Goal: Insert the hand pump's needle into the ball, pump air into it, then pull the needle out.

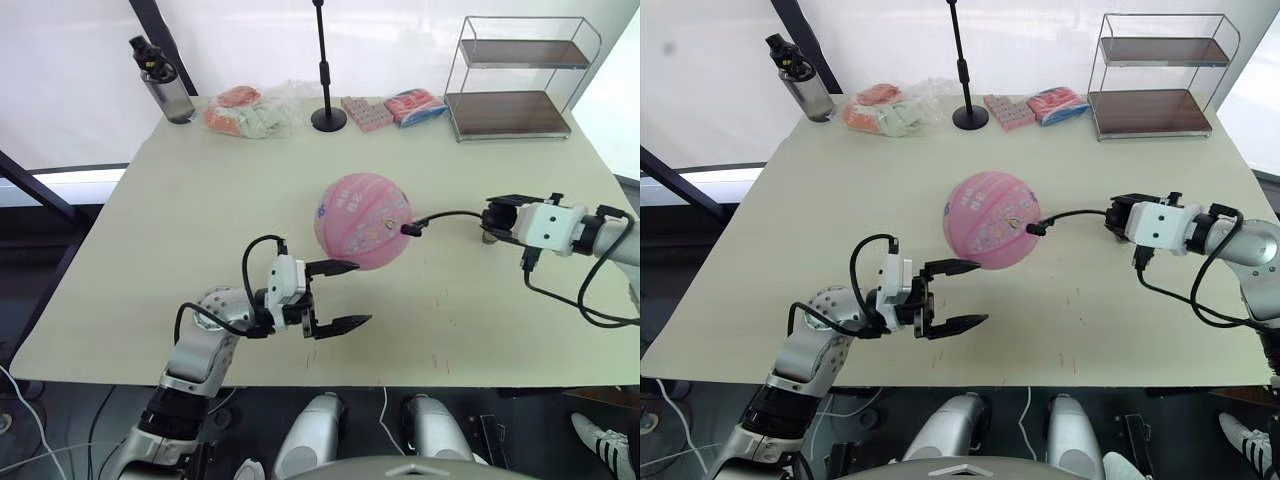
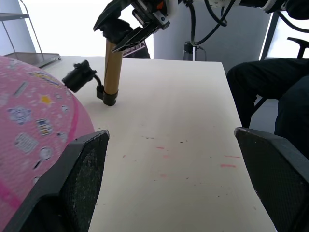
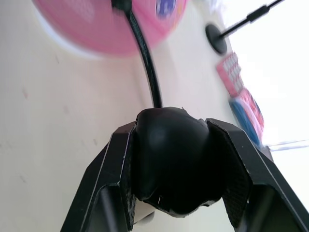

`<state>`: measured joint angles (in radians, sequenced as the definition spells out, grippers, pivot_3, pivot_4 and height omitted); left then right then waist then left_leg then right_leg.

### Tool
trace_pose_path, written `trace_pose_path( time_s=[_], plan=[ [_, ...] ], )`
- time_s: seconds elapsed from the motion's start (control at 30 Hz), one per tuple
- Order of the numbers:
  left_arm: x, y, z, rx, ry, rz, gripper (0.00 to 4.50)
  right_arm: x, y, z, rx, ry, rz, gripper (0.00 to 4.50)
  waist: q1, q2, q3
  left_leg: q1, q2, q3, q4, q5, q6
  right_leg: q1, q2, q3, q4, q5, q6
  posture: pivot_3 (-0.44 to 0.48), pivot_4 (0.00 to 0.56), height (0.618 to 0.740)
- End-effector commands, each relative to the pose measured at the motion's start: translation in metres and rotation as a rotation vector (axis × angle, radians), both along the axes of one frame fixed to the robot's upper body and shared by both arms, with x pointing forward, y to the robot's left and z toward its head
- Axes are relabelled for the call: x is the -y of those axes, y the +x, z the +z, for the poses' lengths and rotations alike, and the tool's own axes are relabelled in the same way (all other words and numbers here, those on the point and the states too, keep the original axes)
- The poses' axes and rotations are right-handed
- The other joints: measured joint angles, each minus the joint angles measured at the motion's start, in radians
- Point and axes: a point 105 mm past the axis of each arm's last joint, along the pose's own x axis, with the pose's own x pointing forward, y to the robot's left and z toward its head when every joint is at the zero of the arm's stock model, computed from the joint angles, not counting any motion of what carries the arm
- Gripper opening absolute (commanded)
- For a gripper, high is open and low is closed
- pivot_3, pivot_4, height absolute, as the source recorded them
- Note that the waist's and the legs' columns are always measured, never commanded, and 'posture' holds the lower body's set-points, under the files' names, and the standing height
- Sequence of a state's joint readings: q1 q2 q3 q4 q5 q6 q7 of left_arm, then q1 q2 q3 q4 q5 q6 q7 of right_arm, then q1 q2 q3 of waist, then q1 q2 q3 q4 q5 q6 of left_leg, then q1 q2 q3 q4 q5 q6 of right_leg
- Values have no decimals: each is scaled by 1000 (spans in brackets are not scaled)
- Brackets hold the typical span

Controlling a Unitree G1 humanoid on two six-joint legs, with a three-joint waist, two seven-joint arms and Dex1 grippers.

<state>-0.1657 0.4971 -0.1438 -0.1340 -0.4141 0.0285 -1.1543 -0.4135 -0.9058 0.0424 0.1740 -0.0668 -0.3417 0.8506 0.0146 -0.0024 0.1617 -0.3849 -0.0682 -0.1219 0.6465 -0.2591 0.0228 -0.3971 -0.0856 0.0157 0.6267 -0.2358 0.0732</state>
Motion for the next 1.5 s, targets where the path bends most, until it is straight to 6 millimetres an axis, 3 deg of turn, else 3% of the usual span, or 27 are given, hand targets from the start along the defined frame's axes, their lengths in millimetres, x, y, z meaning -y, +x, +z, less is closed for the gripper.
trace_pose_path(
  time_s=[0.03, 0.43, 0.57, 0.87, 0.93, 0.97, 1.07, 1.33, 1.5],
  plan=[
    [-1, 0, 8, 42, -22, -2, 4419, -3, 2, 4, 85, -39, 21, 1653, -1, 0, 0, 0, 0, 0, 0, 0, 0, 0, 0, 0, 0, 0, 0, 0, 150, 740],
    [-1, 2, 12, 55, -29, 2, 4419, -15, -9, -20, 323, -188, 118, 1653, -2, 1, 0, -1, 0, 3, 0, 0, 0, -3, 1, 3, 1, 0, 0, 0, 150, 740],
    [0, 1, 14, 55, -33, -4, 4419, -29, -20, -46, 271, -173, 168, 1653, -3, 1, 0, 0, 1, 4, 0, 0, 0, -3, 2, 4, 1, 0, 0, 0, 150, 740],
    [0, -2, 21, 60, -35, -16, 4419, -35, -27, -57, 210, -105, 172, 1653, -6, 1, 0, 1, 2, 6, 0, 0, 0, -3, 4, 7, 3, 0, 0, 0, 150, 740],
    [0, -2, 22, 60, -35, -16, 4500, -35, -30, -60, 186, -93, 182, 2722, -7, 1, 0, 2, 2, 6, 0, 0, 0, -3, 4, 7, 3, 0, 0, 0, 150, 740],
    [0, -2, 23, 60, -35, -16, 4500, -36, -32, -61, 175, -88, 191, 2940, -6, 1, 0, 2, 2, 6, 0, 0, 0, -3, 4, 7, 3, 0, 0, 0, 150, 740],
    [0, -2, 24, 62, -33, -19, 4500, -37, -37, -64, 147, -76, 217, 4381, -7, 1, 0, 1, 2, 6, 0, 0, 0, -3, 4, 8, 4, 0, 0, 0, 150, 740],
    [1, 0, 26, 67, -30, -24, 4500, -35, -47, -64, 108, -39, 256, 4462, -14, 1, 0, 3, 2, 7, 2, 0, 0, -3, 4, 9, 7, 0, 0, 0, 150, 740],
    [0, 0, 27, 70, -26, -25, 4500, -33, -57, -56, 58, 120, 227, 4462, -18, 1, 0, 3, 2, 7, 3, 0, 0, -3, 4, 9, 10, 0, -1, 0, 150, 740]
  ],
)
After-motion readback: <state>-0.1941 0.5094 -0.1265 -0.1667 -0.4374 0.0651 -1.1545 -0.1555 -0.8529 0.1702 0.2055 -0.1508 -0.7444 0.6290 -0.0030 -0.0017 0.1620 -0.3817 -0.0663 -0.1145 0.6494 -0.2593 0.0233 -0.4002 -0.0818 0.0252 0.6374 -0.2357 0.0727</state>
